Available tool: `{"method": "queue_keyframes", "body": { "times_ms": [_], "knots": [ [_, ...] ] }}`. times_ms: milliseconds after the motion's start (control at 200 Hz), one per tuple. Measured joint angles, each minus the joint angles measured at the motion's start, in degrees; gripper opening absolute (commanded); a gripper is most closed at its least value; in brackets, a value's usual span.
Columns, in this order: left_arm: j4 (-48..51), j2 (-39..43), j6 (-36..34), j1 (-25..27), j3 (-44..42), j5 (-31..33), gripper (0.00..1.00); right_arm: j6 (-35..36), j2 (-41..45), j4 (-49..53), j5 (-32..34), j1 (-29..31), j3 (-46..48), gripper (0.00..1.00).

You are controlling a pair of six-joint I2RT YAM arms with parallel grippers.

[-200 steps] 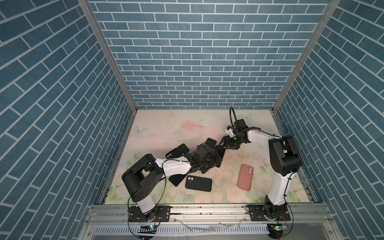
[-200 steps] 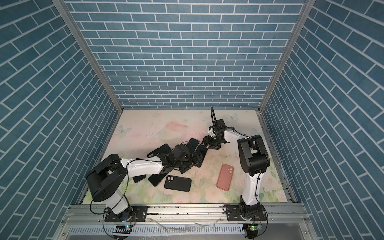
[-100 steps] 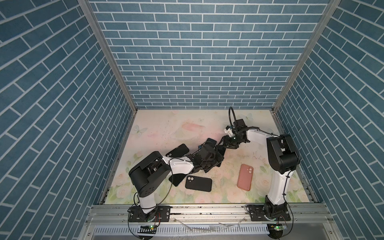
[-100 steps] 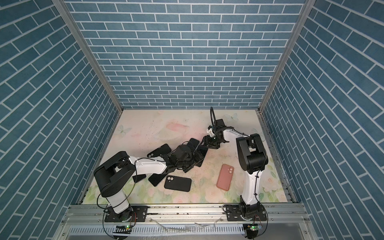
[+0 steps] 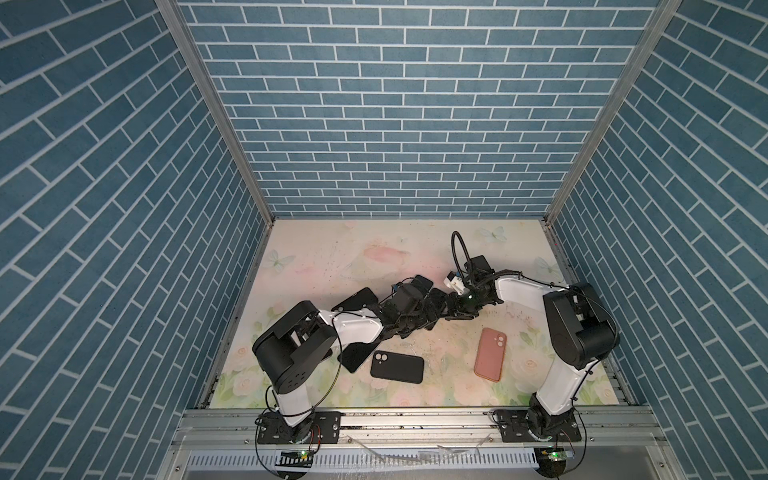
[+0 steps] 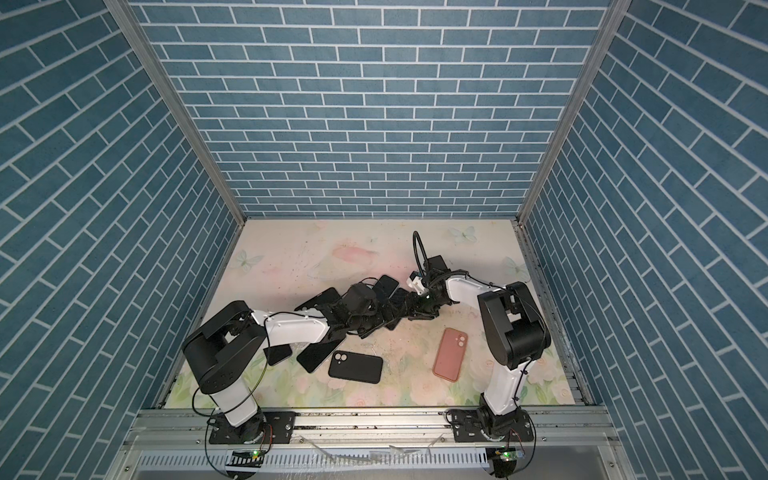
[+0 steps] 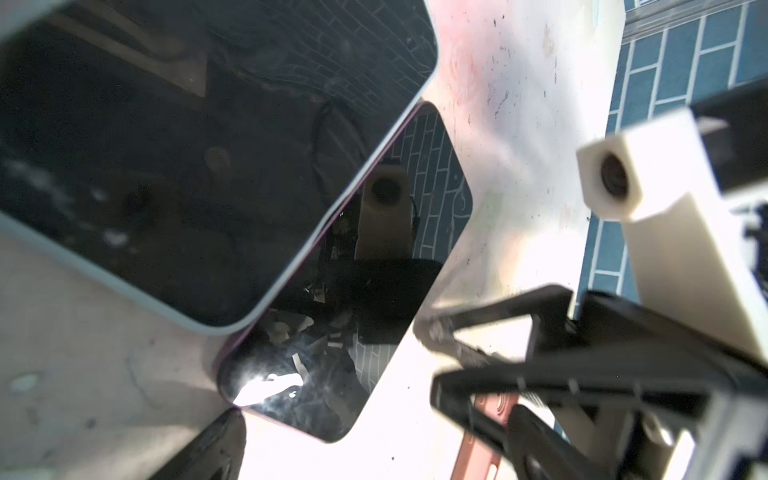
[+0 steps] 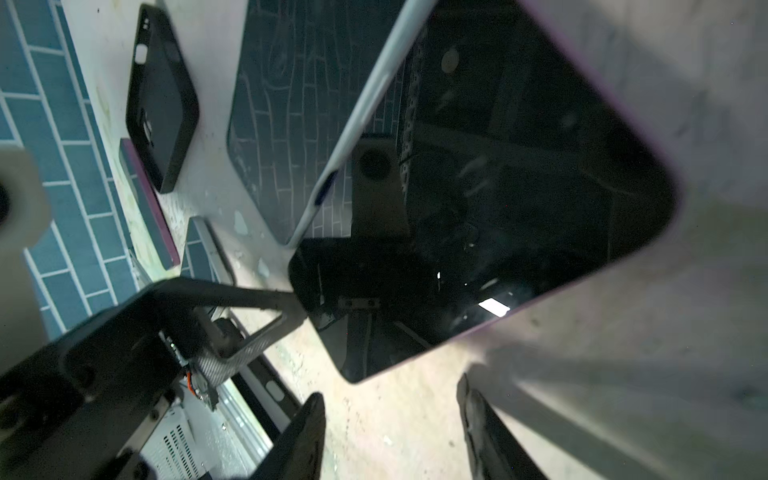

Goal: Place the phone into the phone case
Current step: 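Push the purple-edged phone against the cased phone with the left gripper while the right holds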

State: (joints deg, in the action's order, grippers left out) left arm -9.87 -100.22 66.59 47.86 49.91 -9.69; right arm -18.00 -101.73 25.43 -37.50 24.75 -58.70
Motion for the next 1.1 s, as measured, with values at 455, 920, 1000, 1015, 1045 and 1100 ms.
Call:
{"method": "queue_keyframes", "body": {
  "times_ms": [455,920,1000,1015,1045,1100],
  "knots": [
    [6.1,4.2,-9.1,-3.7,-2.6,0.3,1.0,-0.1,5.2,3.1,1.4,0.0,2.3,0.61],
    [8.6,5.4,-12.4,-5.3,-3.0,0.7,0.99,0.0,4.0,4.5,4.9,-2.3,-5.3,0.7],
    [8.9,5.4,-12.7,-5.6,-3.0,0.7,0.99,0.0,2.3,4.3,4.8,-2.8,-6.9,0.7],
    [8.9,5.4,-12.8,-5.6,-2.9,0.6,0.99,0.0,1.8,4.3,4.7,-2.9,-7.1,0.7],
    [9.0,5.4,-13.0,-5.7,-2.9,0.6,1.0,0.0,1.1,4.2,4.7,-3.0,-7.5,0.69],
    [9.1,5.4,-13.3,-5.8,-2.9,0.4,1.0,0.0,-0.4,4.3,4.4,-3.3,-8.2,0.7]
  ]
}}
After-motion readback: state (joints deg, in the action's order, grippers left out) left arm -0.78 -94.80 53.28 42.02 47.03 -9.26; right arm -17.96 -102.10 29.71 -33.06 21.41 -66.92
